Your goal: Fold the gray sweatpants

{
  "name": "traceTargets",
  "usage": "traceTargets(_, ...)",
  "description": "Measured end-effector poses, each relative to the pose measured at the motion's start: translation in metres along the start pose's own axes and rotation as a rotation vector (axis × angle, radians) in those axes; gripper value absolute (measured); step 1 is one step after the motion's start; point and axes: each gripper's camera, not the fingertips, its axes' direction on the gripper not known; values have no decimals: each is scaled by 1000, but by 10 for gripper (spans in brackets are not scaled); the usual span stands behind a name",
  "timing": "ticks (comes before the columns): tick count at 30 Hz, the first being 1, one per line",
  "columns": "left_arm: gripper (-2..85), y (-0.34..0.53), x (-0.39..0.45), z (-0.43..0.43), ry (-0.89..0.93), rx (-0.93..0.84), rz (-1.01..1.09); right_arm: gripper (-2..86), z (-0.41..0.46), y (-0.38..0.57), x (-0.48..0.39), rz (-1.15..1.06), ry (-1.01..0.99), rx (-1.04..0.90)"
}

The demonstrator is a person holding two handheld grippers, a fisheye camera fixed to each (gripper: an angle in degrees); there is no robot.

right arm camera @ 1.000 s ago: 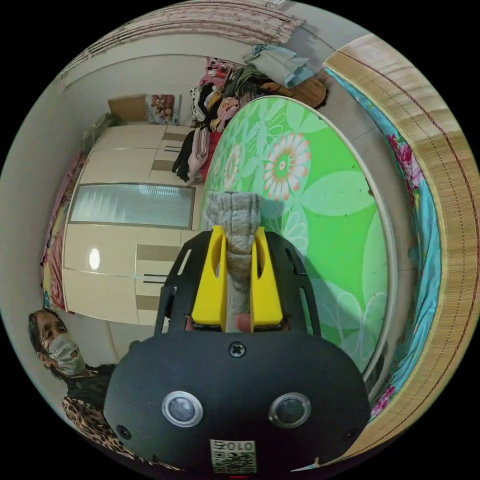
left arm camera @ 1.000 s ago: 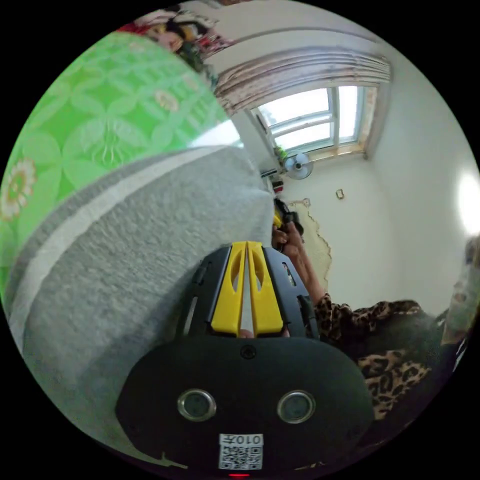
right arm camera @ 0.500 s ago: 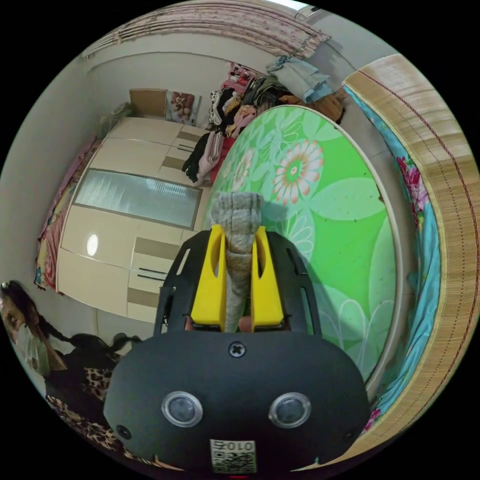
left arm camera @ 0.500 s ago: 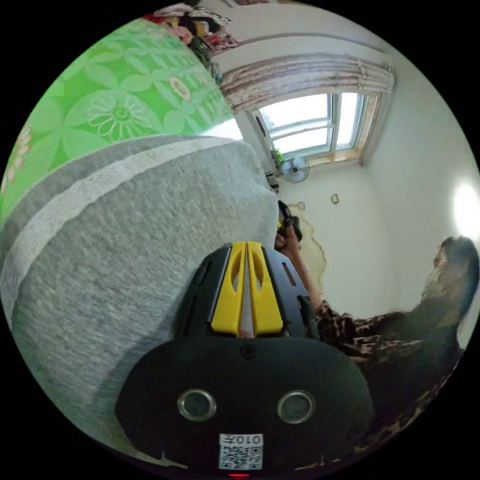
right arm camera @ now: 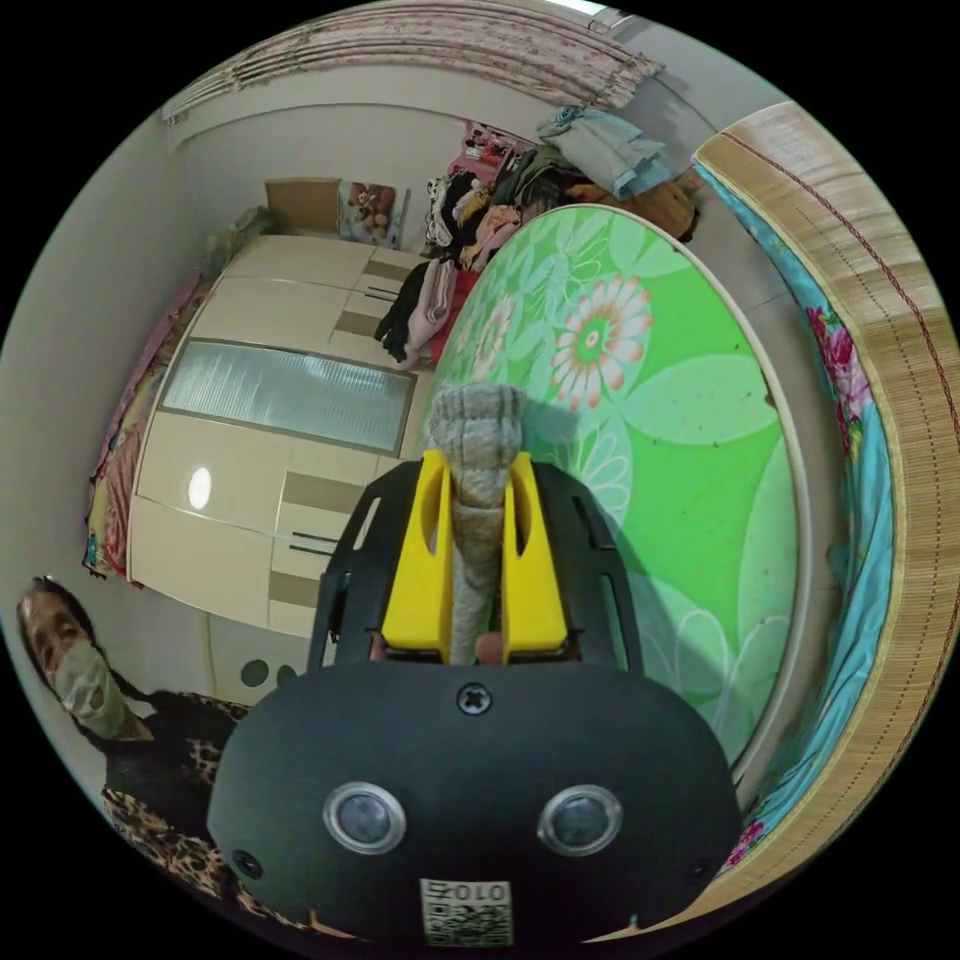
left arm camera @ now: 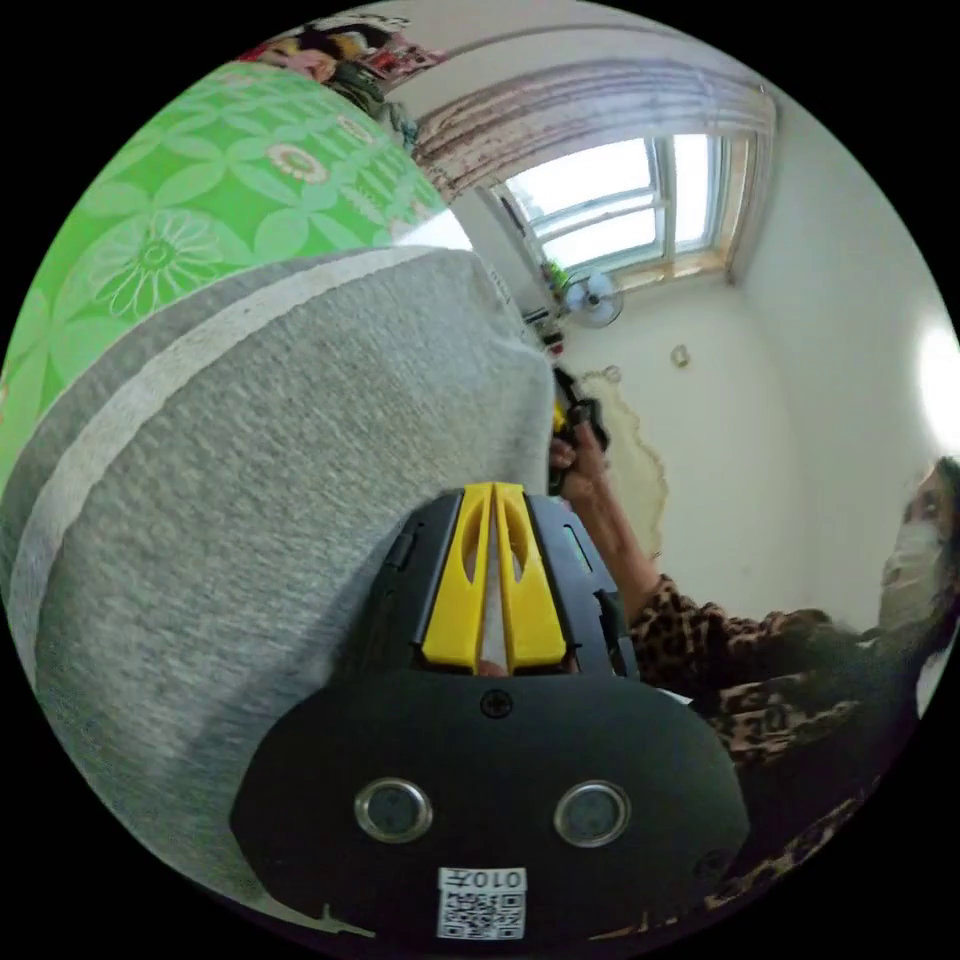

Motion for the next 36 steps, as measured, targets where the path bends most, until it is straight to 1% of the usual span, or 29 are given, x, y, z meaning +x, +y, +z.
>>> traceTargets(1,-1,5,0,-14,71,57,-15,84,4,2,5,30,-36,-18)
traceTargets(2,-1,12,1,-30,101,119,-27,84,7,4,8,45,-63,-22)
traceTargets(4,-1,24,3,-55,97,179,-30,83,17,13,8,73,-173,-17)
traceTargets(5,-1,34,4,-71,91,205,-26,83,20,16,1,55,-179,-16)
traceTargets(8,-1,61,-2,-109,62,241,-58,82,42,27,-63,-111,-146,-51)
traceTargets(10,-1,79,-5,-132,56,281,-73,81,71,46,-138,-290,-108,-108)
traceTargets(11,-1,91,-5,-146,47,304,-81,81,81,53,-159,-340,-88,-128)
traceTargets(13,-1,107,-7,-164,38,330,-91,81,133,100,-244,-562,42,-230)
traceTargets(14,-1,116,-8,-173,39,347,-96,80,149,116,-263,-619,83,-260)
traceTargets(16,-1,130,-13,-185,45,380,-132,78,218,191,-317,-788,223,-379)
traceTargets(17,-1,139,-18,-191,62,407,-158,77,237,211,-325,-826,249,-411)
traceTargets(19,-1,151,-25,-199,86,447,-186,70,319,289,-328,-952,391,-563)
traceTargets(20,-1,158,-30,-202,98,459,-210,69,341,305,-321,-967,430,-612)
traceTargets(22,-2,166,-39,-205,127,472,-251,66,423,360,-277,-970,589,-820)
traceTargets(23,-2,172,-42,-207,137,489,-272,65,435,370,-268,-975,607,-844)
traceTargets(26,-2,183,-39,-218,136,510,-271,65,445,372,-262,-911,539,-805)
traceTargets(28,-2,188,-36,-224,127,519,-266,69,423,347,-272,-833,415,-711)
traceTargets(29,-2,192,-35,-228,128,526,-265,71,416,341,-277,-827,369,-691)
traceTargets(31,-1,196,-31,-234,133,535,-256,75,393,338,-308,-906,267,-615)
traceTargets(33,-1,201,-27,-239,123,547,-245,76,393,353,-324,-975,222,-606)
traceTargets(35,-1,208,-23,-241,119,558,-245,75,417,374,-321,-992,197,-652)
traceTargets(36,-1,210,-23,-241,121,561,-246,74,442,391,-307,-986,212,-690)
